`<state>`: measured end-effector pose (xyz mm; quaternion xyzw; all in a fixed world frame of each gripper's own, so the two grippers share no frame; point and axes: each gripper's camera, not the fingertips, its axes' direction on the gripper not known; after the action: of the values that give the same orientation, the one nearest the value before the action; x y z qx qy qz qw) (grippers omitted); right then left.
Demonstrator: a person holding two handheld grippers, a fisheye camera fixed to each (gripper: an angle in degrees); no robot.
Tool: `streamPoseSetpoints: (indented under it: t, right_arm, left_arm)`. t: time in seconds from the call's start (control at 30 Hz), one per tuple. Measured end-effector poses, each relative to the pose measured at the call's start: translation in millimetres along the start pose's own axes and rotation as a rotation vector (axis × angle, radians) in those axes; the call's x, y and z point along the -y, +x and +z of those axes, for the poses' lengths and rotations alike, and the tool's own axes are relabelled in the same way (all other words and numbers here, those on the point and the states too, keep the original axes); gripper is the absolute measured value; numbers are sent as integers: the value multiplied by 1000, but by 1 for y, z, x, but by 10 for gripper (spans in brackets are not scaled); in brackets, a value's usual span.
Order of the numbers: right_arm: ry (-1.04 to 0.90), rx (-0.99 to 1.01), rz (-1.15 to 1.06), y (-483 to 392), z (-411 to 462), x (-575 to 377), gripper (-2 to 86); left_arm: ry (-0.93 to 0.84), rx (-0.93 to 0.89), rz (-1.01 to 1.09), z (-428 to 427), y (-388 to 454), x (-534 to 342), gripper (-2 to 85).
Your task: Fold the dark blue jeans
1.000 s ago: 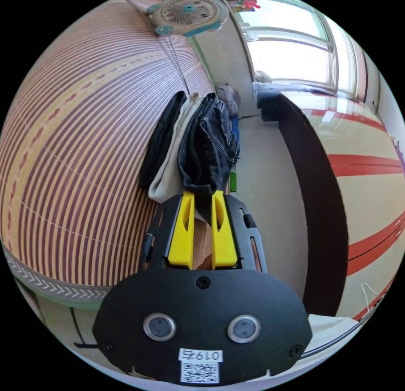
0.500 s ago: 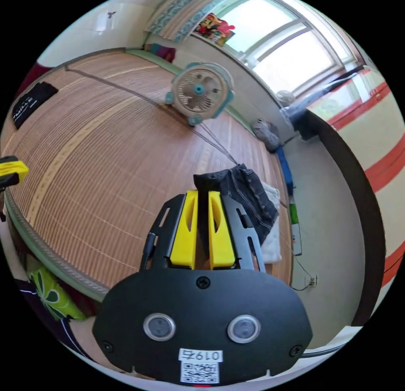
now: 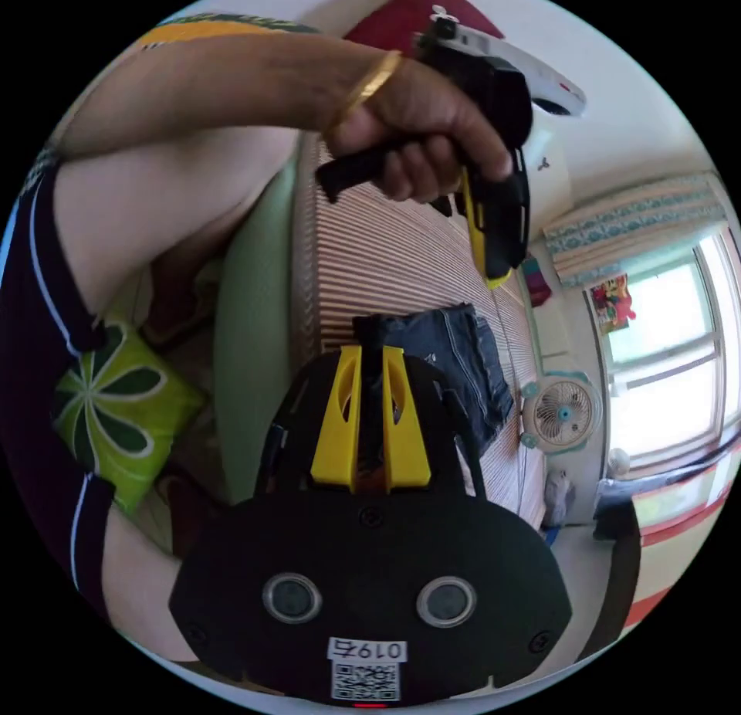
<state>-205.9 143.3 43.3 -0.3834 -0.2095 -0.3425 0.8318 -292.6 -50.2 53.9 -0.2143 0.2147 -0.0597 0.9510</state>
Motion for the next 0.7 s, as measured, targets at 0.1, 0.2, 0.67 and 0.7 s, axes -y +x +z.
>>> streamPoseSetpoints:
  t: [0.1, 0.2, 0.67, 0.7]
  right_arm:
    - [-90, -26, 89, 3, -3, -39, 52]
    - [-274, -119, 281, 20, 3, -81, 53]
    - [-2, 45, 808, 93, -23, -30, 90]
    - [-25, 47, 825, 96, -8, -14, 104]
  left_arm:
    - [-5, 19, -16, 0, -5, -1, 9]
    - [-16, 23, -42, 3, -10, -1, 9]
    - [-119, 175, 9, 37, 4, 4, 9]
    - [-136, 168, 1, 40, 3, 3, 8]
